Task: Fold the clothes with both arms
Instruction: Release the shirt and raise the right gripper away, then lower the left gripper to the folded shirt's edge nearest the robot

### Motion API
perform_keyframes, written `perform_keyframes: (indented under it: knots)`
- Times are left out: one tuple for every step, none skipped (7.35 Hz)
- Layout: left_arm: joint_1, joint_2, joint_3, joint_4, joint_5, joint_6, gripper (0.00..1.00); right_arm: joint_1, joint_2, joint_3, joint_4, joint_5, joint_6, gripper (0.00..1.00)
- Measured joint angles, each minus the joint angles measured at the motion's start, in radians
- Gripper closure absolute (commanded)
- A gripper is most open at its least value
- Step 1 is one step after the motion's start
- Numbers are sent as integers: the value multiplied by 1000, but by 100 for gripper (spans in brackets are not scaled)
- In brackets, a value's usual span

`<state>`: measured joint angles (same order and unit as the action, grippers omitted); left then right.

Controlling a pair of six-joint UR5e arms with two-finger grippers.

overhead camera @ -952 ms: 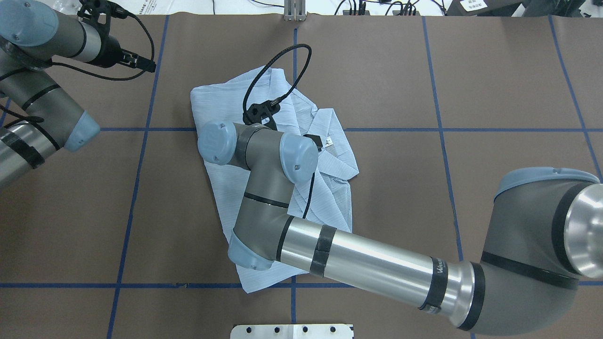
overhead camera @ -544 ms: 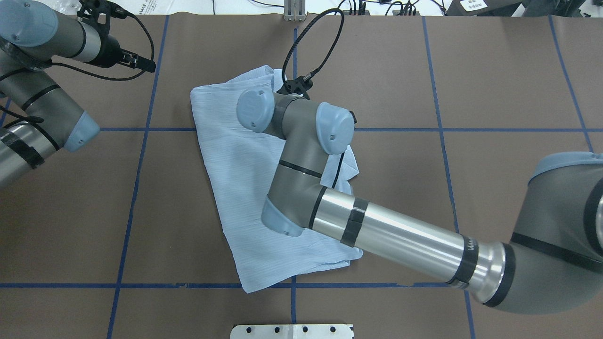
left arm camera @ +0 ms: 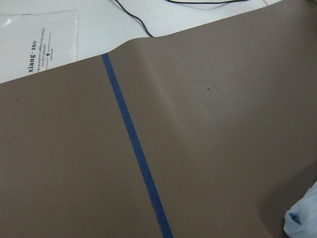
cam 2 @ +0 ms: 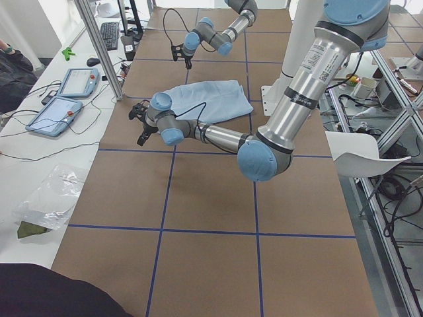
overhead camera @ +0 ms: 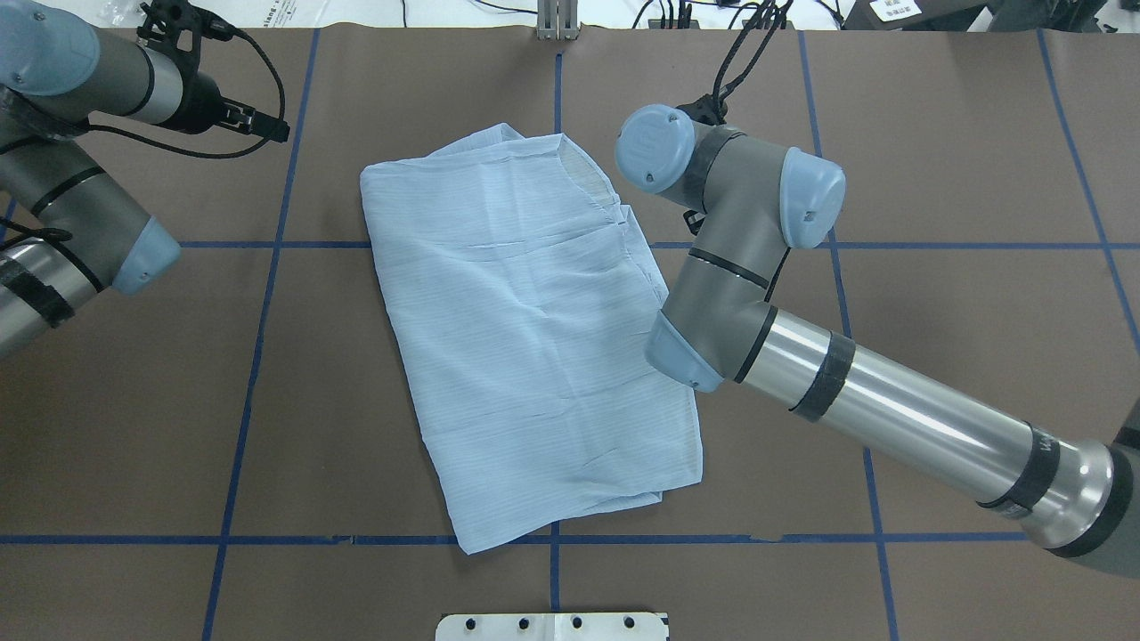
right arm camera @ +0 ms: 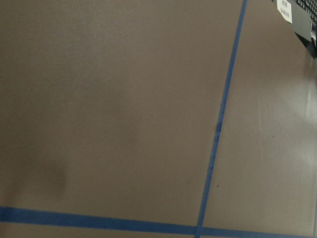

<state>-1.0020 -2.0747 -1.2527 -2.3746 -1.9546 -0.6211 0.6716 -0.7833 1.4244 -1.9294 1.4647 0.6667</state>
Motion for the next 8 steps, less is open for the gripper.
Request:
perform_keyframes:
  knots:
    - [1, 4, -11, 1, -1, -18, 0, 17, -18, 75, 20, 62, 13, 0]
    - [5, 16, -43, 5, -5, -71, 0, 29, -52, 162, 58, 135, 48, 0]
    - [14, 43, -102, 10, -16, -150, 0, 36, -102, 251, 115, 201, 98, 0]
    - [39, 90, -187, 14, -26, -230, 0, 40, -153, 325, 176, 249, 156, 0]
    - [86, 147, -285, 17, -27, -319, 0, 41, -201, 376, 243, 275, 215, 0]
    - [152, 202, -382, 21, -13, -425, 0, 42, -245, 406, 312, 289, 256, 0]
    - [228, 251, -474, 44, 23, -525, 0, 42, -273, 420, 357, 297, 275, 0]
    - [314, 289, -566, 106, 79, -624, 0, 41, -285, 424, 377, 300, 294, 0]
